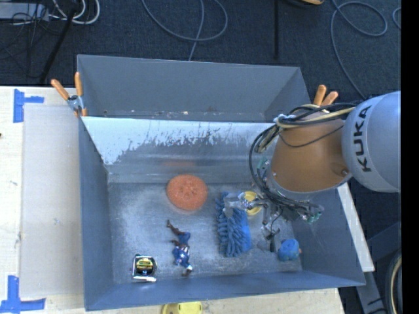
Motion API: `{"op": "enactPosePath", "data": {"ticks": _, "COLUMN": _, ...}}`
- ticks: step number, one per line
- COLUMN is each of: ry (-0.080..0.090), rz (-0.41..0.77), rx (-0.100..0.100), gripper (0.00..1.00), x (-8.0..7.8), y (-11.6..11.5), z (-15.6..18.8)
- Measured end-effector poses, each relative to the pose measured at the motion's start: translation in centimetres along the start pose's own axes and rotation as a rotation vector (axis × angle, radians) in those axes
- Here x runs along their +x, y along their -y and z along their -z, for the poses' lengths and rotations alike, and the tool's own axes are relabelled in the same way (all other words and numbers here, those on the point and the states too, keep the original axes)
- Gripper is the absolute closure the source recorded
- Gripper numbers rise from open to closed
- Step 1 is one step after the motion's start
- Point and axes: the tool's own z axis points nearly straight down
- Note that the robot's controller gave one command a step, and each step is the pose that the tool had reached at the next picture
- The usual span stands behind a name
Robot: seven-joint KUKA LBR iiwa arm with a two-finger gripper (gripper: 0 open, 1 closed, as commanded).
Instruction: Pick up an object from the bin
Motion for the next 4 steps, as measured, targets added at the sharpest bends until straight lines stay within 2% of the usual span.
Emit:
{"op": "enactPosePath", "data": {"ticks": 1, "ry": 0.002, "rz": 0.348, "rx": 0.001, "gripper": 0.00, "x": 0.2, "y": 1.4, "z": -3.5}}
{"op": "enactPosePath", "data": {"ticks": 2, "ry": 0.007, "rz": 0.447, "rx": 0.003, "gripper": 1.00, "x": -0.4, "y": 1.8, "z": -4.8}}
{"op": "enactPosePath", "data": {"ticks": 4, "ry": 0.006, "rz": 0.445, "rx": 0.003, "gripper": 1.00, "x": -0.4, "y": 1.7, "z": -4.5}}
